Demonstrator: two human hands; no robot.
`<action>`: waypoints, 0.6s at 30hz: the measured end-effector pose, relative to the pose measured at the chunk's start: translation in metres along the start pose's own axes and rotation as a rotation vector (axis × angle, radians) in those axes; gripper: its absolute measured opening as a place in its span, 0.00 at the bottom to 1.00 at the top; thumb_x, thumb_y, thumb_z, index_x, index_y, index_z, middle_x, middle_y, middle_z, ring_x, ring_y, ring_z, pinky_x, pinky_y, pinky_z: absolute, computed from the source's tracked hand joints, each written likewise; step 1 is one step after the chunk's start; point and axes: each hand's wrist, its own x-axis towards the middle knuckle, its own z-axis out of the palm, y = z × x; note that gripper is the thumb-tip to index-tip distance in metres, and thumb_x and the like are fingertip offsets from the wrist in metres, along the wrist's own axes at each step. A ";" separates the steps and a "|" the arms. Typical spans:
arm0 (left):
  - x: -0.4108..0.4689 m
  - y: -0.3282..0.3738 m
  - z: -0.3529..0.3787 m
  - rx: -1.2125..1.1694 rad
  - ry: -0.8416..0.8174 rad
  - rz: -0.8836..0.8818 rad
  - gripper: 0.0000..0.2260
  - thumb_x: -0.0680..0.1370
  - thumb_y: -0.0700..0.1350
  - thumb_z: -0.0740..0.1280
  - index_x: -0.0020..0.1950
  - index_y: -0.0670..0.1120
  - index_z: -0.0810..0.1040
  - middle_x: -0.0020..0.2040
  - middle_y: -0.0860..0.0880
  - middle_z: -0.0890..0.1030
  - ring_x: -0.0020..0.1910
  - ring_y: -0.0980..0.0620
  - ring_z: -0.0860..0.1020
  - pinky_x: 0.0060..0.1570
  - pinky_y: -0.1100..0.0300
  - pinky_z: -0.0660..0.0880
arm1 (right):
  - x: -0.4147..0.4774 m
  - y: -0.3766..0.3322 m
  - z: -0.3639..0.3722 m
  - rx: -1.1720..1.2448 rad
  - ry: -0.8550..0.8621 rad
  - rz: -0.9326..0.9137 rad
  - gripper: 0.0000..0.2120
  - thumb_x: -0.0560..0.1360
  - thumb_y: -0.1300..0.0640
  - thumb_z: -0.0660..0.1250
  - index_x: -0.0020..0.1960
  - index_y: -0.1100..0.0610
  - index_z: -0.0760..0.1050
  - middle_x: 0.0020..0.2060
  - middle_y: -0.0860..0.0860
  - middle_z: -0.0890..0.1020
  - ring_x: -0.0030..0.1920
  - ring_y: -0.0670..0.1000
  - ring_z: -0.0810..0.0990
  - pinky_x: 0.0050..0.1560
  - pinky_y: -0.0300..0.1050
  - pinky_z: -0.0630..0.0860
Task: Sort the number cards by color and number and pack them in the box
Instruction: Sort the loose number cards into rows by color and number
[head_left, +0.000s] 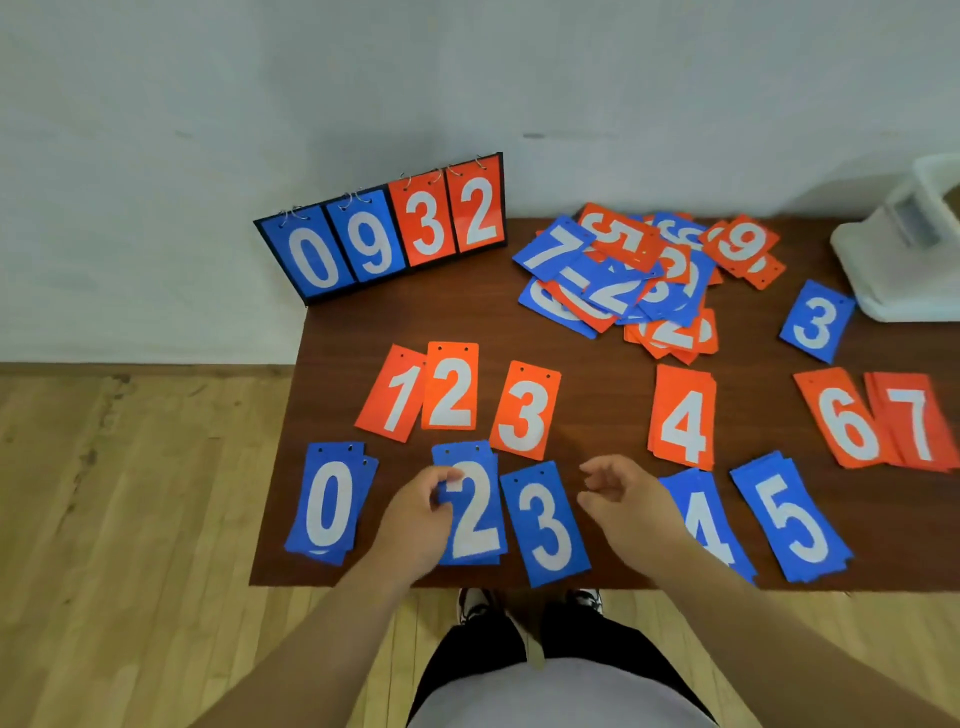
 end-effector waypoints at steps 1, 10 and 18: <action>0.002 -0.007 -0.001 0.062 -0.026 0.020 0.18 0.82 0.35 0.61 0.62 0.57 0.76 0.60 0.55 0.78 0.32 0.58 0.75 0.28 0.65 0.70 | 0.000 0.006 -0.001 -0.022 0.018 0.008 0.10 0.79 0.55 0.71 0.58 0.45 0.76 0.52 0.41 0.79 0.52 0.42 0.78 0.40 0.34 0.72; 0.004 -0.022 0.025 0.773 0.054 0.207 0.22 0.80 0.54 0.67 0.72 0.62 0.65 0.75 0.46 0.57 0.70 0.43 0.62 0.67 0.50 0.69 | 0.007 0.028 -0.009 -0.300 0.098 -0.001 0.16 0.77 0.52 0.70 0.65 0.47 0.74 0.62 0.48 0.74 0.58 0.49 0.75 0.55 0.43 0.75; -0.008 -0.022 0.043 0.831 0.027 0.138 0.27 0.82 0.59 0.62 0.77 0.64 0.53 0.80 0.43 0.48 0.74 0.41 0.58 0.71 0.46 0.66 | 0.015 0.024 -0.018 -0.328 0.088 -0.016 0.17 0.78 0.51 0.70 0.66 0.47 0.74 0.65 0.47 0.74 0.63 0.50 0.74 0.61 0.48 0.78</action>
